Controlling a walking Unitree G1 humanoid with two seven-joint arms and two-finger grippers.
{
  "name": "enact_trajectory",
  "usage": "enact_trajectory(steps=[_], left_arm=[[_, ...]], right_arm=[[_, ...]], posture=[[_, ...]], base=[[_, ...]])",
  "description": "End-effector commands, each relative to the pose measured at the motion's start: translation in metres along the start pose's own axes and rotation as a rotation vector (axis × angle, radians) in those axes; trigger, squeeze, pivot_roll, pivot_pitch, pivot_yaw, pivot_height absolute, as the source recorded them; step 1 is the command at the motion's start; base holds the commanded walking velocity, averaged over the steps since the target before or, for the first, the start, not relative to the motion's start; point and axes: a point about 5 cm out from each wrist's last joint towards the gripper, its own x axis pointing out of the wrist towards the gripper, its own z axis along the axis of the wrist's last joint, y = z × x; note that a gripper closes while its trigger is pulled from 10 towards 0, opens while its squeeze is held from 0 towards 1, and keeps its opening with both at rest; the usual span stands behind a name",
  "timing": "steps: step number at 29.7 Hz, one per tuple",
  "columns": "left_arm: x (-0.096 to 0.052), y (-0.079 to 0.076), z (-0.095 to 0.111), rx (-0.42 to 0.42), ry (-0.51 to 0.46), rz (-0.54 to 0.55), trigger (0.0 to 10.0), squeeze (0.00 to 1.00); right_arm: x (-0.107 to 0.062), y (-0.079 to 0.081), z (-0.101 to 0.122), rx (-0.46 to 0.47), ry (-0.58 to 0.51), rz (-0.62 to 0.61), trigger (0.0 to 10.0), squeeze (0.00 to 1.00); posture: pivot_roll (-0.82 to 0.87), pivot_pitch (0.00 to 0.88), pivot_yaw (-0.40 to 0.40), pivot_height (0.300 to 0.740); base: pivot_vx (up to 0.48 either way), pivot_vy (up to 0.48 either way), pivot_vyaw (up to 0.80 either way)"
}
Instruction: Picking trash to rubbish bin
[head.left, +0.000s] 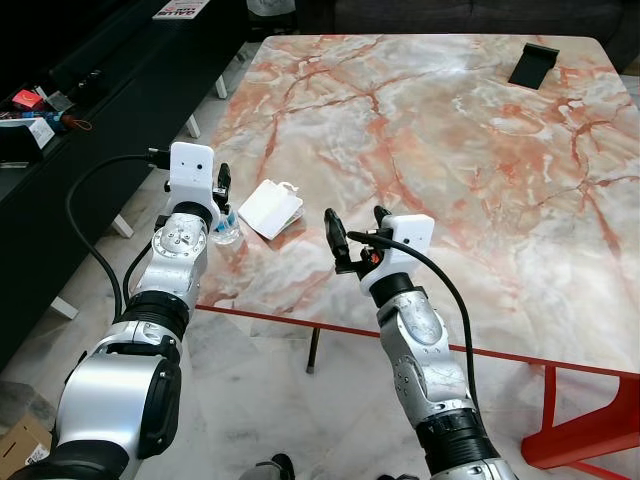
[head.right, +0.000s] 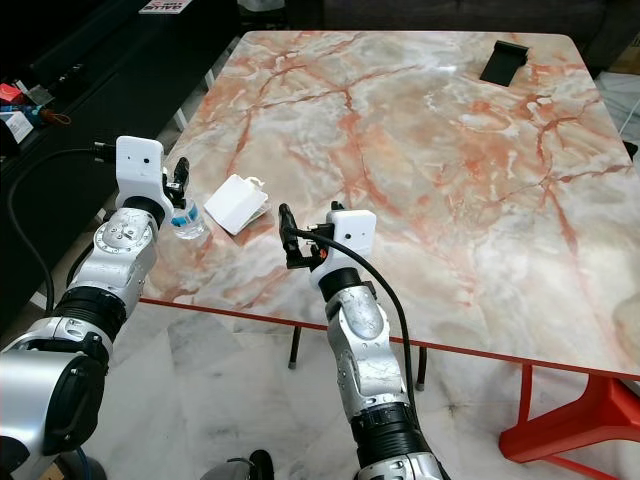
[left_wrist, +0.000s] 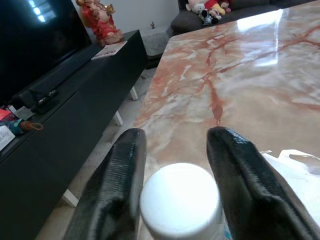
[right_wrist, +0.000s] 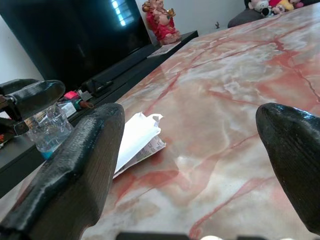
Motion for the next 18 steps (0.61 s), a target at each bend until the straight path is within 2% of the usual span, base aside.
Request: enact_trajectory(steps=[1,10,18], left_arm=[[0.002,0.001,0.0,0.009,0.021,-0.012,0.0,0.0],[-0.004,0.004,-0.01,0.033,0.034,-0.019,0.0,0.0],[-0.009,0.006,-0.009,0.053,-0.015,-0.025,0.0,0.0]], right_arm=[[0.004,0.001,0.003,-0.001,-0.007,0.009,10.0,0.0],[0.01,-0.003,0.004,-0.012,-0.009,0.001,10.0,0.0],[0.019,-0.006,0.006,-0.025,-0.015,-0.003,10.0,0.0]], posture=[[0.05,0.156,0.09,0.74],[0.04,0.101,0.086,0.74],[0.05,0.035,0.079,0.74]], base=[[0.0,0.0,0.0],[0.0,0.0,0.0],[0.0,0.0,0.0]])
